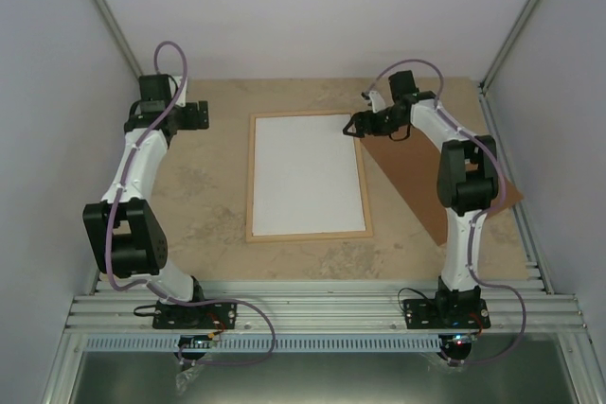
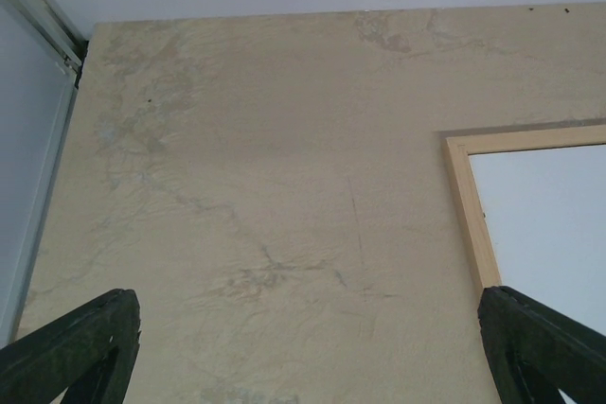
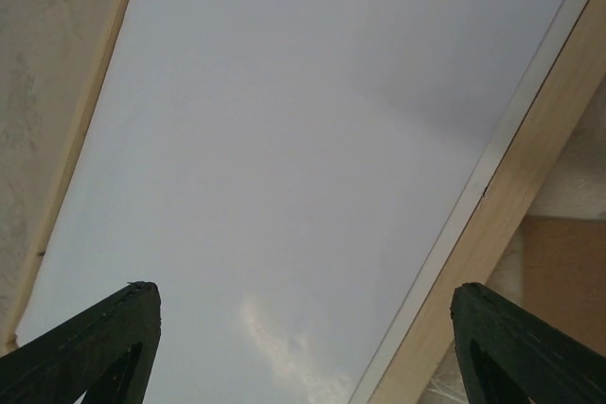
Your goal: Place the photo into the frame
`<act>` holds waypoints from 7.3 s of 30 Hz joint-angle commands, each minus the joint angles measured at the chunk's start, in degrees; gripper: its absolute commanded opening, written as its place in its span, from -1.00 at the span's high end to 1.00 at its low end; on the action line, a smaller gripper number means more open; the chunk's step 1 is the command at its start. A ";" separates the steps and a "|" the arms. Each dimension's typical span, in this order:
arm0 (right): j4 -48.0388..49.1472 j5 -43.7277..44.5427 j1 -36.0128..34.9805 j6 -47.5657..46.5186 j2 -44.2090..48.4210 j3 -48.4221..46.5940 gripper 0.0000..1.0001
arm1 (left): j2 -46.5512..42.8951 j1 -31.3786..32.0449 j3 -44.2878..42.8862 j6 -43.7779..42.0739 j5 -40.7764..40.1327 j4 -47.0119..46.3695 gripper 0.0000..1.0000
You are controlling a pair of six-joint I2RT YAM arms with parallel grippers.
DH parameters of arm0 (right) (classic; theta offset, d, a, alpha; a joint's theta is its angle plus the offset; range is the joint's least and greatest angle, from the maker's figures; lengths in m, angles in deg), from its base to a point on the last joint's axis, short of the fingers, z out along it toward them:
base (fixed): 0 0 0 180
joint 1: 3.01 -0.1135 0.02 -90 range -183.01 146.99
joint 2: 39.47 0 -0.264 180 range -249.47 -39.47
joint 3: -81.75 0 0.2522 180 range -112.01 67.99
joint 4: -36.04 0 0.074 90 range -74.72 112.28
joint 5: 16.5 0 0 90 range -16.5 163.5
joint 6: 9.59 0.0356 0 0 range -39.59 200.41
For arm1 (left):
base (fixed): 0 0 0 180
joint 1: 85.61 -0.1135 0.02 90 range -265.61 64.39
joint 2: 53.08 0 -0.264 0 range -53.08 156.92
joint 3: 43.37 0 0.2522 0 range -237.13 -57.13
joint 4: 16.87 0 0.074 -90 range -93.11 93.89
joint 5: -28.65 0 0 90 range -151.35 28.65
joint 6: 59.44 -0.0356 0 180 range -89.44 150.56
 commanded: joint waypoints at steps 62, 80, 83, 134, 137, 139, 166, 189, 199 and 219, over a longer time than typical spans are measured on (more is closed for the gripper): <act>-6.37 1.63 24.56 -27.24 12.57 13.28 -0.62 | 34.83 45.69 -29.52 -10.55 6.25 5.20 -0.97; -4.22 15.59 36.88 -25.18 -4.67 -3.56 -0.70 | 49.76 54.75 -37.57 -17.54 -5.74 7.37 -0.91; -5.28 14.88 36.88 -25.11 -7.21 -5.84 -0.71 | 48.11 54.20 -33.92 -17.51 -7.73 7.13 -0.89; -13.14 7.36 42.84 -30.29 6.95 29.86 -0.59 | 37.66 47.98 -21.64 35.73 14.62 1.71 -0.89; -13.27 8.29 44.00 -31.71 7.40 31.15 -0.59 | 40.93 48.12 -24.10 36.83 13.91 2.08 -0.89; -13.14 7.90 44.09 -32.23 7.50 32.46 -0.58 | 43.61 48.12 -27.00 36.86 15.00 1.92 -0.88; -8.10 3.30 44.62 -24.21 7.83 30.78 -0.54 | 41.04 45.60 -25.22 45.62 19.73 2.60 -0.85; -7.74 0.35 40.58 -23.73 3.41 36.53 -0.41 | 41.76 48.56 -25.32 51.67 30.82 -16.76 -0.73; -7.90 -2.05 38.30 -24.24 3.53 36.32 -0.37 | 30.74 48.32 -14.78 53.34 35.63 -35.85 -0.62; -4.78 -7.92 27.89 -19.88 3.75 36.52 -0.34 | 16.47 33.17 2.70 38.98 25.98 -11.68 -0.81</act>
